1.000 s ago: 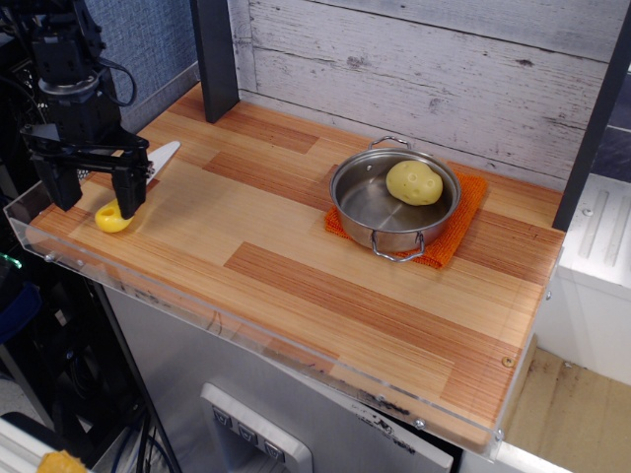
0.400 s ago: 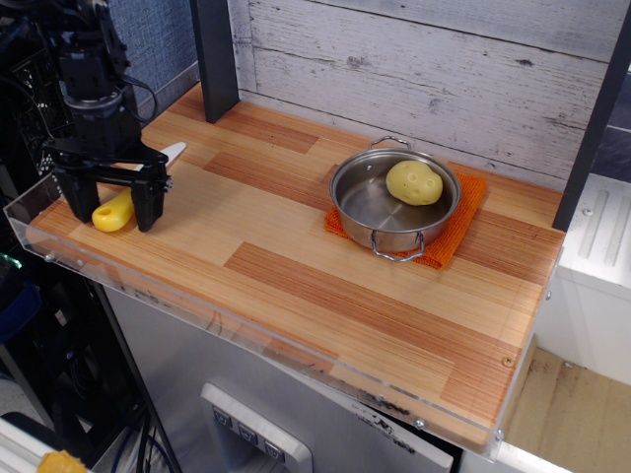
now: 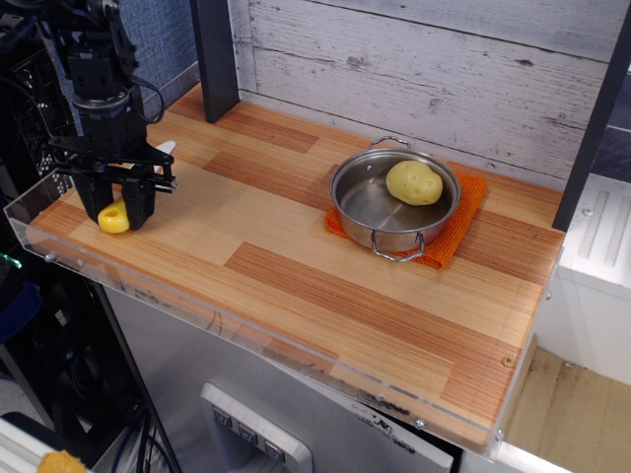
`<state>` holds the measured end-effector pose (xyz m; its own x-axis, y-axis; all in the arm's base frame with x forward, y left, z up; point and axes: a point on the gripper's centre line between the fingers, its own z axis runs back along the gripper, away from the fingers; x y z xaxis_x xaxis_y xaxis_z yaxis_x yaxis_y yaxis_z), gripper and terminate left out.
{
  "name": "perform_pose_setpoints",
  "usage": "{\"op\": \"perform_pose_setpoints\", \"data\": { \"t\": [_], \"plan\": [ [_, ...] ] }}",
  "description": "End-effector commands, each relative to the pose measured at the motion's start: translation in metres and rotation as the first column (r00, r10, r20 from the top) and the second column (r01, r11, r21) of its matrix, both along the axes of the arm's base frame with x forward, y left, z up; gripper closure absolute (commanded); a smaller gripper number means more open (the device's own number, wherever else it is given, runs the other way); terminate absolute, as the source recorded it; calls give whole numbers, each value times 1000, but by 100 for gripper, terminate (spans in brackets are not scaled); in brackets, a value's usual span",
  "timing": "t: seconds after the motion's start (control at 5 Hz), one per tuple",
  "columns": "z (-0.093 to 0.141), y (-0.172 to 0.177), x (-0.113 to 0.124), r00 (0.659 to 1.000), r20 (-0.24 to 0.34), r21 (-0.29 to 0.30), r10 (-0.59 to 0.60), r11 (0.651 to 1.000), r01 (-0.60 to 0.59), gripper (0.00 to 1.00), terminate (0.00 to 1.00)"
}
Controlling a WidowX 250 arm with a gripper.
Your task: Pick the knife from left corner and put it on right corner
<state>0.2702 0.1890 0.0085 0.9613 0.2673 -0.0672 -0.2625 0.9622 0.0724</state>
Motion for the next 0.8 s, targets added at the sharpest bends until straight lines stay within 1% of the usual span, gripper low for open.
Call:
{"op": "perform_pose_setpoints", "data": {
  "t": [0.0, 0.2, 0.4, 0.6],
  "plan": [
    [47, -6, 1, 998, 68, 23, -19, 1000, 18, 100, 0],
    [82, -25, 6, 996, 72, -27, -55, 998, 57, 100, 0],
    [106, -67, 6, 986, 105, -54, -130, 989, 136, 100, 0],
    [111, -115, 2, 969, 113, -90, -218, 969, 228, 100, 0]
  ]
}}
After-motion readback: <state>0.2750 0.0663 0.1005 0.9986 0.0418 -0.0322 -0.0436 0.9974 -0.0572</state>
